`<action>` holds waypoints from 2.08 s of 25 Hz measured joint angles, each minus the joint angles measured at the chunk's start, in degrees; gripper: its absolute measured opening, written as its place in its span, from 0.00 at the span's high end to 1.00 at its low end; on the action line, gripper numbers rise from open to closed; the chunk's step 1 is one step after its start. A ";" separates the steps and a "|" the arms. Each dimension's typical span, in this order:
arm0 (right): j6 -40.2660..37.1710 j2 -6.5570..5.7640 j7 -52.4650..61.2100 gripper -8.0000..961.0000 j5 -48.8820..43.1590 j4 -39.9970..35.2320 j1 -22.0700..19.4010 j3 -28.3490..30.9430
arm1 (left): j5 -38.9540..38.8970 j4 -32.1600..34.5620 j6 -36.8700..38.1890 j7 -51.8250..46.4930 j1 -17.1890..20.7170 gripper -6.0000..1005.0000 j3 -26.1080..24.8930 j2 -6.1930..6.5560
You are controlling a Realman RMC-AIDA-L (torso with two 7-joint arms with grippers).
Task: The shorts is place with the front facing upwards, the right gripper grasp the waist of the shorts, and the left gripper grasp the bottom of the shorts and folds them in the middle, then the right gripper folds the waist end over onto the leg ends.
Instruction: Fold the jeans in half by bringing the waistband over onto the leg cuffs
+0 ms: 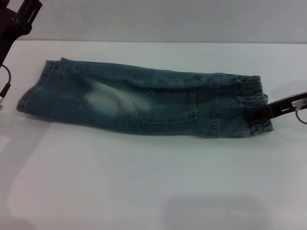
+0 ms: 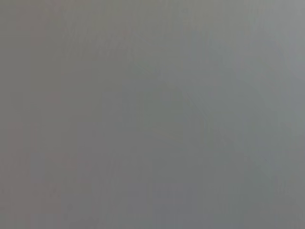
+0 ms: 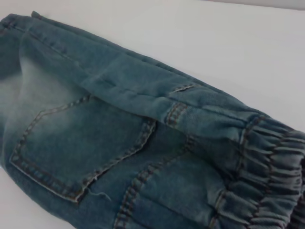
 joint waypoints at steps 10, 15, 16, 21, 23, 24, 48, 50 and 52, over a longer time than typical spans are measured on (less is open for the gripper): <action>2.00 1.09 -0.38 0.48 0.49 0.51 0.03 -0.11 | 0.00 0.00 -0.40 0.00 0.10 0.31 -0.10 0.03; 3.19 1.20 -1.81 0.48 2.84 2.15 0.02 -0.18 | 0.00 0.00 -0.44 0.06 0.10 0.31 -0.02 0.08; 3.26 1.21 -2.14 0.48 3.31 2.42 0.01 -0.18 | 0.00 0.00 -0.44 0.06 0.10 0.31 0.00 0.08; 3.87 1.49 -4.06 0.50 5.04 2.72 -0.40 -0.07 | 0.00 0.00 -0.51 0.09 0.13 0.31 0.00 0.09; 3.95 1.54 -4.86 0.55 5.26 2.87 -0.52 -0.01 | 0.00 0.00 -0.53 0.09 0.17 0.31 0.00 0.09; 4.06 1.56 -5.25 0.58 5.28 3.12 -0.55 0.14 | 0.00 0.00 -0.53 0.10 0.18 0.31 0.00 0.09; -3.90 0.56 -3.84 0.91 7.72 -4.35 -1.63 0.81 | 0.56 -3.11 -0.66 11.84 -0.68 0.32 5.65 -0.25; -4.47 0.54 -3.60 0.91 7.74 -5.14 -1.62 0.81 | 0.47 -3.63 -0.66 13.03 -0.74 0.34 5.63 -0.30; -4.97 0.48 -3.28 0.91 7.84 -5.66 -1.55 0.85 | 0.38 -4.40 -0.44 15.17 -0.77 0.37 5.46 -0.48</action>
